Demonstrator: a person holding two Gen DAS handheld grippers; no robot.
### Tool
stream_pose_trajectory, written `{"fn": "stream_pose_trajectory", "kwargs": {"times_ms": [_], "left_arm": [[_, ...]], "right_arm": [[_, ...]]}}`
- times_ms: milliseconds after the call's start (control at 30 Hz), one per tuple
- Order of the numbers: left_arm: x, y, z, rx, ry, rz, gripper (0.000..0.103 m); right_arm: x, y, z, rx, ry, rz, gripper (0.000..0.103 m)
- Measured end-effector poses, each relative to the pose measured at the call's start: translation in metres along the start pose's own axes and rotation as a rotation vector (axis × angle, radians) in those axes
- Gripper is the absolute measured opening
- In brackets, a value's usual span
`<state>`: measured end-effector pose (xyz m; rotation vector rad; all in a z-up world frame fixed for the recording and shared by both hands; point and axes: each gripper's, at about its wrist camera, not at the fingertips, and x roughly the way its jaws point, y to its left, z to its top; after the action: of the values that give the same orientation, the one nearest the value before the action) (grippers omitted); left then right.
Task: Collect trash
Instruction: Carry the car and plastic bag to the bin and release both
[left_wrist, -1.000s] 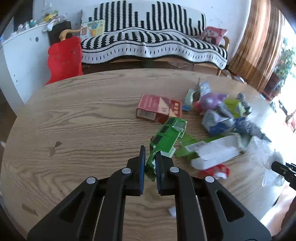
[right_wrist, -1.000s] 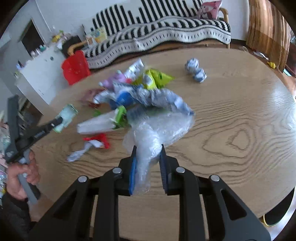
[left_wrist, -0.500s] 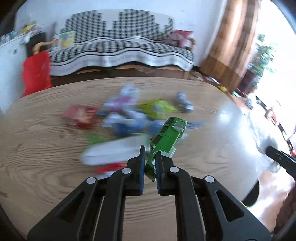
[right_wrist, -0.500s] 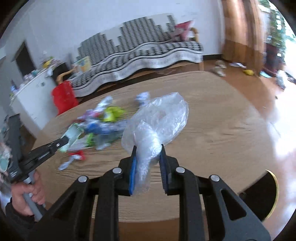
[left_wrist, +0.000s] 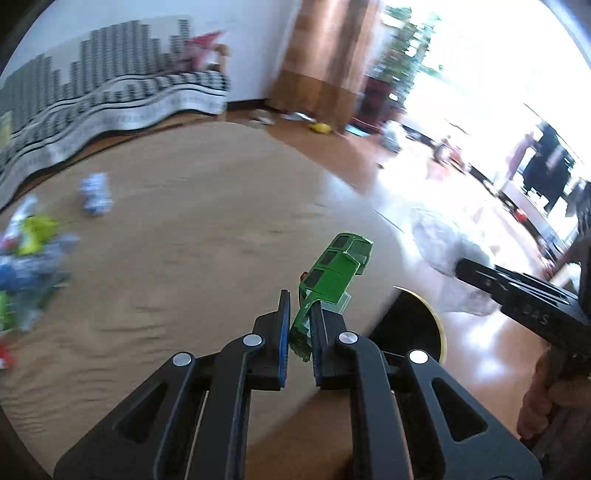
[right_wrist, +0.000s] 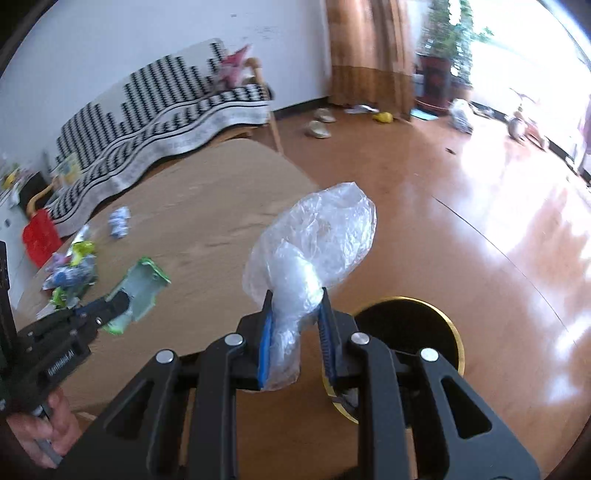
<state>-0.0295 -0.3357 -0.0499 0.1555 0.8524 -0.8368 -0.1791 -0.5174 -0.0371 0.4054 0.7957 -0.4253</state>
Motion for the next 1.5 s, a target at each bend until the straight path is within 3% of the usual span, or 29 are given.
{"fn": "stream_pose_trajectory", "kwargs": {"times_ms": [133,300,467,800,867,933,1000,1267,1500], "left_arm": [[0.041,-0.063,-0.009,0.091,0.046,-0.067,0.009],[0.09,-0.112,-0.027,0.168,0.119,-0.12,0.009],[0.128,-0.134,-0.035,0.211,0.178,-0.142,0.009],[0.173,-0.143,-0.038,0.228,0.234,-0.16,0.011],[0.176,-0.143,-0.037,0.229,0.244,-0.161,0.018],[0.174,-0.142,-0.036,0.226,0.237,-0.159,0.05],[0.168,-0.142,-0.035,0.231,0.215,-0.156,0.059],[0.138,-0.133,-0.028,0.249,0.188,-0.174,0.062],[0.08,-0.114,-0.021,0.257,0.11,-0.185,0.07]], "right_arm": [[0.002,-0.056,-0.008,0.064,0.038,-0.046,0.022],[0.013,-0.11,-0.02,0.12,0.114,-0.103,0.022],[0.022,-0.138,-0.027,0.161,0.172,-0.103,0.022],[0.022,-0.156,-0.028,0.205,0.18,-0.118,0.022],[0.021,-0.157,-0.028,0.215,0.179,-0.12,0.022],[0.021,-0.157,-0.029,0.224,0.181,-0.114,0.022],[0.023,-0.158,-0.03,0.228,0.186,-0.108,0.022],[0.031,-0.15,-0.03,0.217,0.218,-0.09,0.022],[0.043,-0.137,-0.033,0.184,0.254,-0.096,0.022]]}}
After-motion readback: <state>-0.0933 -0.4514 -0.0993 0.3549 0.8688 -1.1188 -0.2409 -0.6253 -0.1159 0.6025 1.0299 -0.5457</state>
